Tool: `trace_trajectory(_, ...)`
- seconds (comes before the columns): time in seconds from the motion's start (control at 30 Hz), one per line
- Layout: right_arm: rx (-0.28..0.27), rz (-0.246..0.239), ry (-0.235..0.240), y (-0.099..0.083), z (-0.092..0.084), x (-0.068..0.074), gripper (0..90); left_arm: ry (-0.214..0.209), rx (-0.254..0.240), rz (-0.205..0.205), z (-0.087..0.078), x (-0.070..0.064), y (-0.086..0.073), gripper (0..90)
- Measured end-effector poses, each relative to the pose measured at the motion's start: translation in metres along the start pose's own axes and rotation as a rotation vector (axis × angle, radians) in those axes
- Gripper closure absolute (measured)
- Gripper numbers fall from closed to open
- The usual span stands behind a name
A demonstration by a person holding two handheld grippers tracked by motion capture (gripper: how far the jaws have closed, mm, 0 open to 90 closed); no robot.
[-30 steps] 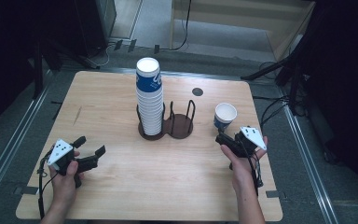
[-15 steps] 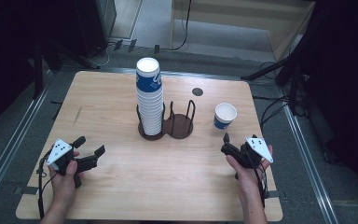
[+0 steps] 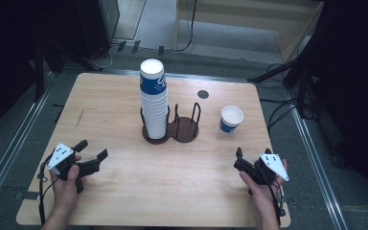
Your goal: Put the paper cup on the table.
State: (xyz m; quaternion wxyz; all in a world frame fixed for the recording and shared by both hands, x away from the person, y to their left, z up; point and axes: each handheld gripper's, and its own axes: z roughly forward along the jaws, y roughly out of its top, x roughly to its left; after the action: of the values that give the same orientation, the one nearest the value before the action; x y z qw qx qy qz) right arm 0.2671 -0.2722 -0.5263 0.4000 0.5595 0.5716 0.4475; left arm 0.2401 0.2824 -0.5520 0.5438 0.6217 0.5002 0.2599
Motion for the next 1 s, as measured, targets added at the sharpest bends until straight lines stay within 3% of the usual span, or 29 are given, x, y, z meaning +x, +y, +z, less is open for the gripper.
trace_trajectory(1.0, 0.04, 0.018, -0.062, -0.029, -0.043, -0.05, 0.0, -0.006, -0.001, -0.016, -0.001, 0.001, 0.0, 8.9)
